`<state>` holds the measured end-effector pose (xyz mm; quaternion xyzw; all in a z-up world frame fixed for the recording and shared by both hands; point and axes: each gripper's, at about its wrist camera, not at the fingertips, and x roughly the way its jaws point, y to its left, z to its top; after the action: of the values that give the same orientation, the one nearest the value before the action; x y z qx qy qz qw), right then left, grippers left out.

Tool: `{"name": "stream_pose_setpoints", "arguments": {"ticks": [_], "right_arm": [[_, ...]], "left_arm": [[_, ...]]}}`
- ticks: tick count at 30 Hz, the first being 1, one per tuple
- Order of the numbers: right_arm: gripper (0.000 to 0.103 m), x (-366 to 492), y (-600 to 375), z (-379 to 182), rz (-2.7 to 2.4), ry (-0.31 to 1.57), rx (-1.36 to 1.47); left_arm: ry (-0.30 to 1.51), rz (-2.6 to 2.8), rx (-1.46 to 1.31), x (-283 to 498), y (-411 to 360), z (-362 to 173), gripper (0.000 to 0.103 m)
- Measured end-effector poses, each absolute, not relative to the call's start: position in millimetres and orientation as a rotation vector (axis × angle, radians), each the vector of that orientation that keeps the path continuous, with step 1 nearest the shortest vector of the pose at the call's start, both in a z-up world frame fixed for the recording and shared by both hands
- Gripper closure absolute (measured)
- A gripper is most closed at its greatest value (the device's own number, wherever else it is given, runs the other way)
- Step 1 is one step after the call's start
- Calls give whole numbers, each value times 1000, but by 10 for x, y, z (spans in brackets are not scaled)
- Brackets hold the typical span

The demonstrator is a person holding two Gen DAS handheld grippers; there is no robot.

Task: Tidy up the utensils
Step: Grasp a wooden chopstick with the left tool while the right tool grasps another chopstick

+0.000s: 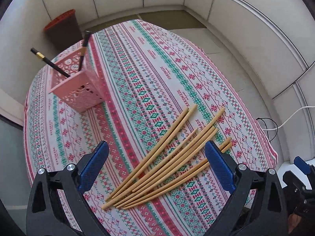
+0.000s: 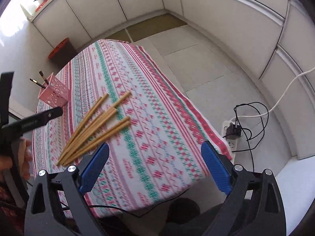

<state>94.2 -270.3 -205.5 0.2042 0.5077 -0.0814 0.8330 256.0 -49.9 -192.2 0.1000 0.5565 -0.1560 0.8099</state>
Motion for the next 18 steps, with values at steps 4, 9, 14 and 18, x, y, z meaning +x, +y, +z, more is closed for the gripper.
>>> {"name": "stream_pose_setpoints", "arguments": {"ticks": [4,9,14,18], "right_arm": [[11,845,-2855,-2159,-91,1079,553],[11,864,-2962,-2225,-106,1078,591],[11,889,-3088,-2318,-107,1084,658],[11,916,-3096,-2339,-102,1087,658]], "left_arm": [[1240,-340,191,2767,-751,-2087,19],[1352,-354,165,3007,-899,-2370,48],[1368,-332,174,3124,-935,-2501,57],[1366,-337,183,3189,-957,-2516,65]]}}
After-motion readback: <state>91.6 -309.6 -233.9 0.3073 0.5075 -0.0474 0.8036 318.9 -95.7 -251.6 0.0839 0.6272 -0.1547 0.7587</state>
